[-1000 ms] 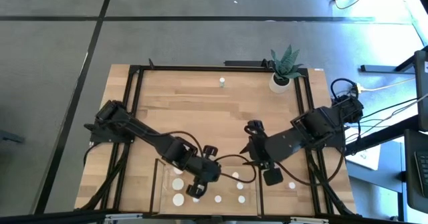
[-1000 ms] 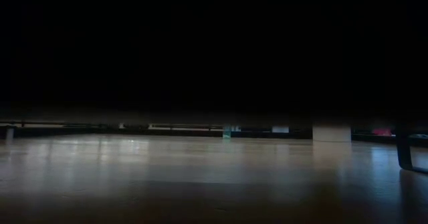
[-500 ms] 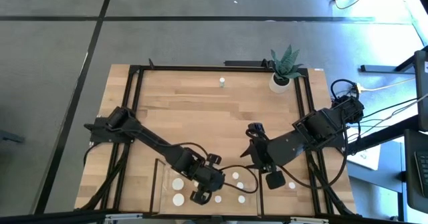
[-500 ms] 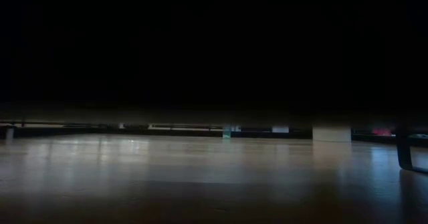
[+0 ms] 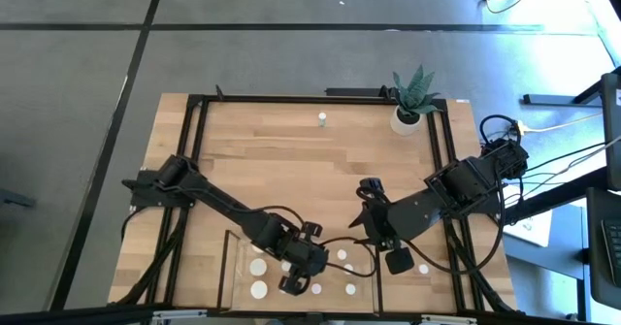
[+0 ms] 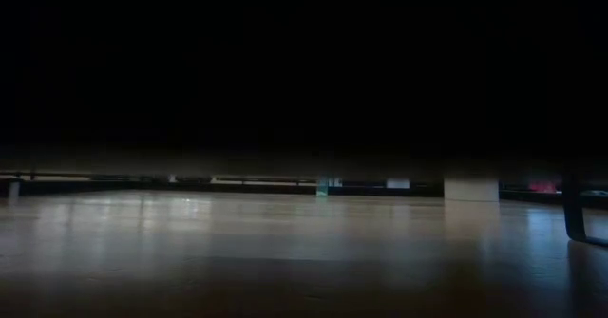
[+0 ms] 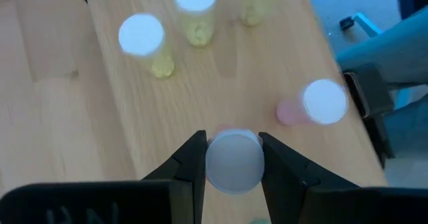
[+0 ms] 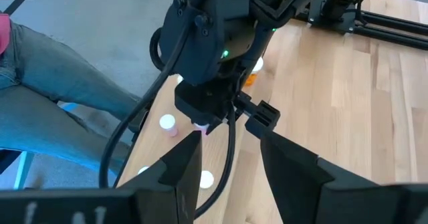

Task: Pick and place medicine bottles onto shelf by color
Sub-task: Put the left pink pill bottle on the shelf aligned with the other pink pill bottle, then put the blue pill bottle on the shelf aligned with the other blue pill bottles

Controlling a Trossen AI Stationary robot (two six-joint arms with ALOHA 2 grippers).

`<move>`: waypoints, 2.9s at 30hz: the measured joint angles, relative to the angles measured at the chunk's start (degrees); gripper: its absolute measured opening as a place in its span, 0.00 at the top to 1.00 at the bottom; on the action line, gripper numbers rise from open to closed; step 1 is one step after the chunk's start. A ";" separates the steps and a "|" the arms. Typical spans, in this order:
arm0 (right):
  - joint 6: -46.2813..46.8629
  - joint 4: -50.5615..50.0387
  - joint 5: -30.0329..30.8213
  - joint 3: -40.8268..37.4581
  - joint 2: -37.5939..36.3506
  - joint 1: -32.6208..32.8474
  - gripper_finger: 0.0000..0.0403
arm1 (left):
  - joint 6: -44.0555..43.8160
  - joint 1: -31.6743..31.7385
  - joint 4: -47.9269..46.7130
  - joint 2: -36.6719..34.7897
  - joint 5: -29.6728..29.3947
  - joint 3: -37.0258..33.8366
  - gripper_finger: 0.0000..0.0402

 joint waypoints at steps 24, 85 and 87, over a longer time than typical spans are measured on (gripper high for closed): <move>0.00 0.71 -0.02 0.02 0.02 -0.01 0.61 | -2.98 -0.28 1.26 2.59 1.70 -0.07 0.76; 0.00 1.46 0.00 0.02 0.02 -0.01 0.61 | -1.65 -0.09 2.38 3.65 2.86 -0.04 0.38; 0.00 1.46 0.00 0.02 0.02 -0.01 0.61 | -1.67 -0.08 2.37 3.39 2.60 -0.04 0.36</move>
